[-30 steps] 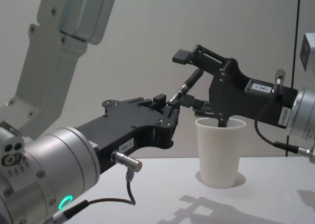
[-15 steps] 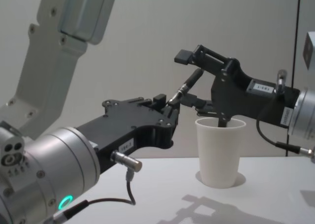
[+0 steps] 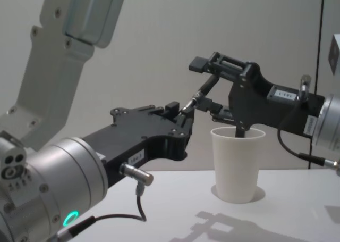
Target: Place the pen into the pen holder.
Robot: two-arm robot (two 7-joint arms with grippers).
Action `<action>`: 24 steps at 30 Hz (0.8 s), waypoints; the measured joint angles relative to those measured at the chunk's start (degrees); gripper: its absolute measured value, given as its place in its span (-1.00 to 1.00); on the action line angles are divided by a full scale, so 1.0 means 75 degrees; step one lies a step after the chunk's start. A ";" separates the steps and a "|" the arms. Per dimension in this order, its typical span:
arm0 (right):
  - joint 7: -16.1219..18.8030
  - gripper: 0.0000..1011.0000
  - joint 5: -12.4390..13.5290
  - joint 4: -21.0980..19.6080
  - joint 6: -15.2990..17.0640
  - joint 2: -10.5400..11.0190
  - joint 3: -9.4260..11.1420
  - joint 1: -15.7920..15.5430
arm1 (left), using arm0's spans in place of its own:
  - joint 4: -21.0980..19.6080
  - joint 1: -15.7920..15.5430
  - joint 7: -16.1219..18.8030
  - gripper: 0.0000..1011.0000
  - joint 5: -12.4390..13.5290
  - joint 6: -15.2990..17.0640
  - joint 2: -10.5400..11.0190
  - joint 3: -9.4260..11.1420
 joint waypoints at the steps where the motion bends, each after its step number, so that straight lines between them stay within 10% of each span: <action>1: 0.0000 0.61 0.0001 0.0000 -0.0001 0.0000 -0.0001 0.0000 | 0.0000 0.0000 0.0000 -0.66 0.0000 0.0000 0.0000 0.0000; 24: 0.0014 -0.74 0.0026 -0.0012 -0.0018 0.0012 -0.0009 -0.0001 | 0.0000 0.0001 -0.0001 -0.66 0.0000 0.0003 0.0000 0.0001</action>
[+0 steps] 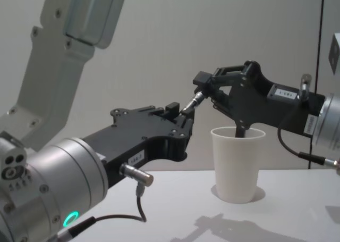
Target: Place the pen into the pen holder.
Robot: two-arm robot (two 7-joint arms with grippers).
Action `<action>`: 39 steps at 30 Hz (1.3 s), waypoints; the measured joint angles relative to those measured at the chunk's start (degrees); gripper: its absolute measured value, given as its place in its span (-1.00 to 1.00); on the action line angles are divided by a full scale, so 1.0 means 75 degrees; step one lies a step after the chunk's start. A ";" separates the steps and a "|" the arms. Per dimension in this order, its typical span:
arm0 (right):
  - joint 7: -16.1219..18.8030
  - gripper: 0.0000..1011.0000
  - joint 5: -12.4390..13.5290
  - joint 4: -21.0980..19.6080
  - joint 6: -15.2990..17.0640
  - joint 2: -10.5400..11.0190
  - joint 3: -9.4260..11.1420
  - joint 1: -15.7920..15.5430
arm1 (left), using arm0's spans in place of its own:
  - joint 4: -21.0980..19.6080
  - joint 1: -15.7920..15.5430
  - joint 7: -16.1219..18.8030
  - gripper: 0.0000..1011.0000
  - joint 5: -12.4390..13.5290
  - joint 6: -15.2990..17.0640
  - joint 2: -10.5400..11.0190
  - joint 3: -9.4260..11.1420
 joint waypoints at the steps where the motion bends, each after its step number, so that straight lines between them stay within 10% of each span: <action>1: 0.0000 -0.74 0.0001 0.0000 0.0000 0.0001 0.0000 0.0000 | 0.0000 0.0000 0.0000 -0.66 0.0000 0.0000 0.0000 0.0000; 39: -0.0013 -0.74 -0.0009 0.0004 0.0000 0.0001 0.0001 0.0000 | 0.0000 0.0000 0.0000 -0.66 0.0000 -0.0002 0.0000 -0.0001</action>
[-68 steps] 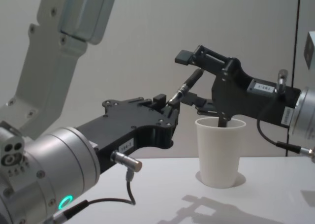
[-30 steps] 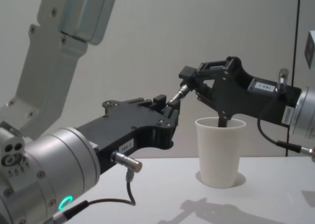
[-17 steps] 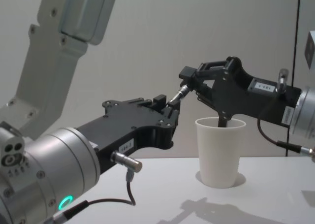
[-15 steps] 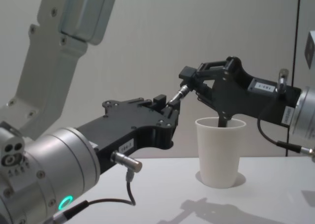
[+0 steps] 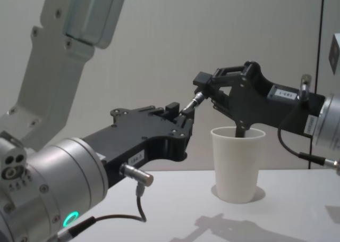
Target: Place the pen into the pen holder.
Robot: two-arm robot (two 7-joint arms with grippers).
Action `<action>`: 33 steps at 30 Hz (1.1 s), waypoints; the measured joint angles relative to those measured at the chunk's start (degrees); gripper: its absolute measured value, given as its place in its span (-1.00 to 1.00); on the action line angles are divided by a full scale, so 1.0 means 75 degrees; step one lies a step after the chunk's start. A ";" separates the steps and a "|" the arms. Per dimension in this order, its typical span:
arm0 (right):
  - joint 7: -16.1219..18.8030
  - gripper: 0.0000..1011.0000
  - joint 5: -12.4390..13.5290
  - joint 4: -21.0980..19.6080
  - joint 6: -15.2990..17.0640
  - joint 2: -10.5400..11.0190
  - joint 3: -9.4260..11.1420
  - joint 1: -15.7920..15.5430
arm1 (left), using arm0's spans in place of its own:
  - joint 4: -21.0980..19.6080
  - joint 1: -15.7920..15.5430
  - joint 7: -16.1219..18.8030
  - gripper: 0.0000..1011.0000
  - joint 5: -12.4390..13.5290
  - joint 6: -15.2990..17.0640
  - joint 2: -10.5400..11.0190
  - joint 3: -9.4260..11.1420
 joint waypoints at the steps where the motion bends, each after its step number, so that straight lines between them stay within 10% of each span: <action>1: 0.0000 -0.74 0.0000 0.0000 0.0000 0.0000 0.0000 0.0000 | 0.0000 0.0000 0.0000 -0.66 0.0000 0.0000 0.0000 0.0000; 7: -0.0019 -0.74 -0.0010 0.0005 -0.0001 0.0003 0.0002 0.0000 | -0.0003 0.0000 0.0000 -0.64 0.0000 -0.0006 -0.0001 0.0000; 33: -0.0003 -0.74 -0.0003 0.0000 0.0000 0.0000 -0.0001 0.0000 | 0.0000 0.0000 0.0000 0.85 0.0000 -0.0003 0.0000 0.0000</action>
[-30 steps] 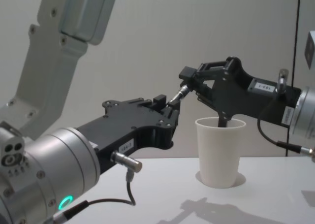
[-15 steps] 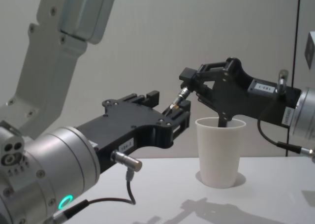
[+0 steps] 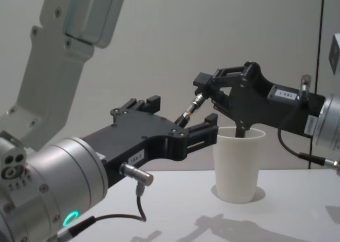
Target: Place the pen into the pen holder.
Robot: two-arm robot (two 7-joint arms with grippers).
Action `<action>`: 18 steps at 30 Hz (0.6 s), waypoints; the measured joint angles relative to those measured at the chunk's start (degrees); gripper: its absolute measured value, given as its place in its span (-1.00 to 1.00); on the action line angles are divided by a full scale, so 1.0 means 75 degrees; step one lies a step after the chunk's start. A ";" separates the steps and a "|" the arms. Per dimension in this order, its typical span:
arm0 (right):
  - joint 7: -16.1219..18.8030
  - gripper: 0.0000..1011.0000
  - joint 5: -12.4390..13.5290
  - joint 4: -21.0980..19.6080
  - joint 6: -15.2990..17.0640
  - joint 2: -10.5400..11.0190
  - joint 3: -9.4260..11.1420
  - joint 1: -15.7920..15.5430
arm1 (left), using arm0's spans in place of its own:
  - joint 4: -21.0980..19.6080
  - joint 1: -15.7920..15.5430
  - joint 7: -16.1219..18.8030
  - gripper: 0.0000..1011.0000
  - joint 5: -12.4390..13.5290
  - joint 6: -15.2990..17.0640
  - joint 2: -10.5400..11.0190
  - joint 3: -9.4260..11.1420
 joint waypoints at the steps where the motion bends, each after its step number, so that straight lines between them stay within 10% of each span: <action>1: 0.0000 -0.74 0.0000 0.0000 0.0000 0.0000 -0.0001 0.0000 | 0.0000 0.0000 0.0000 0.92 0.0000 0.0000 0.0000 0.0000; 18: -0.0147 -0.74 -0.0443 -0.0350 -0.0566 0.0165 0.0131 0.0107 | 0.0000 0.0000 0.0000 0.98 0.0000 0.0003 0.0000 0.0001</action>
